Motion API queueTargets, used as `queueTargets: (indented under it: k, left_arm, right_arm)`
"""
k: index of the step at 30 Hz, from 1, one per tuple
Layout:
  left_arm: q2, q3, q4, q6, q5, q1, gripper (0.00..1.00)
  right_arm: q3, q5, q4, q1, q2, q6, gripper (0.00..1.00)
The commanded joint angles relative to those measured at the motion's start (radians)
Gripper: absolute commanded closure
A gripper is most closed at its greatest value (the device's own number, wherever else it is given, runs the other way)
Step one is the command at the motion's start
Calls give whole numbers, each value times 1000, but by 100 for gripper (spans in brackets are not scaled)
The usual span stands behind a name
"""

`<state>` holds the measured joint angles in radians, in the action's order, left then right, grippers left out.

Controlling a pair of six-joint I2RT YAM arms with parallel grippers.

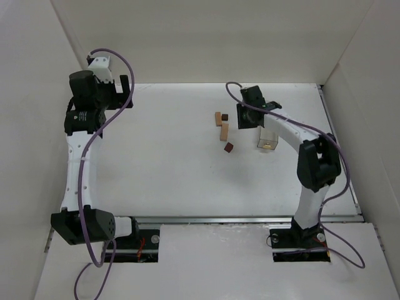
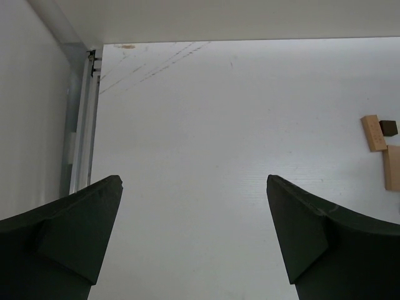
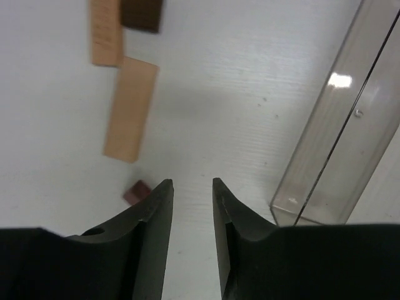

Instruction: Build the wood block tower

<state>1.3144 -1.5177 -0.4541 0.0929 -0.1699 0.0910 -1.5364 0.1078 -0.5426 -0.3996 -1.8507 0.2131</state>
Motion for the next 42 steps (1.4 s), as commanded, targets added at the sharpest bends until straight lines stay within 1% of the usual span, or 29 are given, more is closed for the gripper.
queueTargets:
  k: [1, 6, 7, 9, 13, 16, 18, 20, 21, 22, 23, 24, 25, 26, 28, 29, 30, 32, 37, 39, 42]
  left_arm:
    - [-46, 40, 18, 34, -37, -5, 0]
    - [-78, 89, 49, 45, 30, -5, 0]
    - [-78, 99, 58, 45, 39, -5, 0]
    - [-87, 99, 58, 54, 40, -5, 0]
    - [-87, 108, 58, 54, 40, -5, 0]
    - [-87, 117, 58, 63, 40, -5, 0]
    - [-87, 117, 58, 64, 49, -5, 0]
    - [-96, 128, 69, 64, 49, -5, 0]
    - [-96, 128, 69, 64, 49, -5, 0]
    - [-96, 137, 69, 64, 49, -5, 0]
    - [-96, 137, 80, 64, 49, -5, 0]
    - [-96, 137, 80, 64, 49, -5, 0]
    - [-96, 146, 80, 64, 49, -5, 0]
    - [-96, 146, 80, 64, 40, -5, 0]
    - [-96, 146, 80, 64, 30, -5, 0]
    - [-96, 146, 80, 64, 30, -5, 0]
    - [-96, 146, 80, 64, 30, -5, 0]
    - [-107, 155, 80, 64, 30, -5, 0]
    - [-107, 174, 80, 73, 40, -5, 0]
    - [-107, 174, 89, 73, 40, -5, 0]
    - [-107, 174, 89, 73, 40, -5, 0]
  right_arm:
    - [-27, 124, -101, 36, -91, 39, 64]
    - [-2, 242, -120, 36, -102, 60, 68]
    - [-2, 283, -131, 36, -102, 71, 68]
    - [19, 312, -140, 47, -102, 81, 68]
    - [19, 313, -140, 58, -102, 81, 68]
    - [1, 349, -152, 76, -102, 91, 68]
    - [1, 299, -133, 76, -82, 46, 68]
    - [13, 224, -97, 67, -42, 14, 60]
    - [13, 135, -77, 56, -30, -7, 56]
    - [13, 89, -36, 29, -30, -17, 43]
    - [3, 22, -20, 12, -30, -29, 35]
    - [-16, 4, -11, -7, -39, -29, 27]
    - [-39, 4, -11, -25, -57, -29, 23]
    - [-100, 4, -26, -59, -80, -29, 21]
    - [-171, 4, -60, -70, -168, -18, 21]
    - [-239, 4, -103, -82, -200, -9, 21]
    - [-272, 18, -130, -82, -266, 3, 21]
    - [-326, 43, -192, -82, -318, 28, 21]
    - [-350, 27, -180, -91, -369, 49, 24]
    - [-372, 52, -189, -91, -399, 74, 27]
    - [-413, 52, -200, -100, -453, 60, 32]
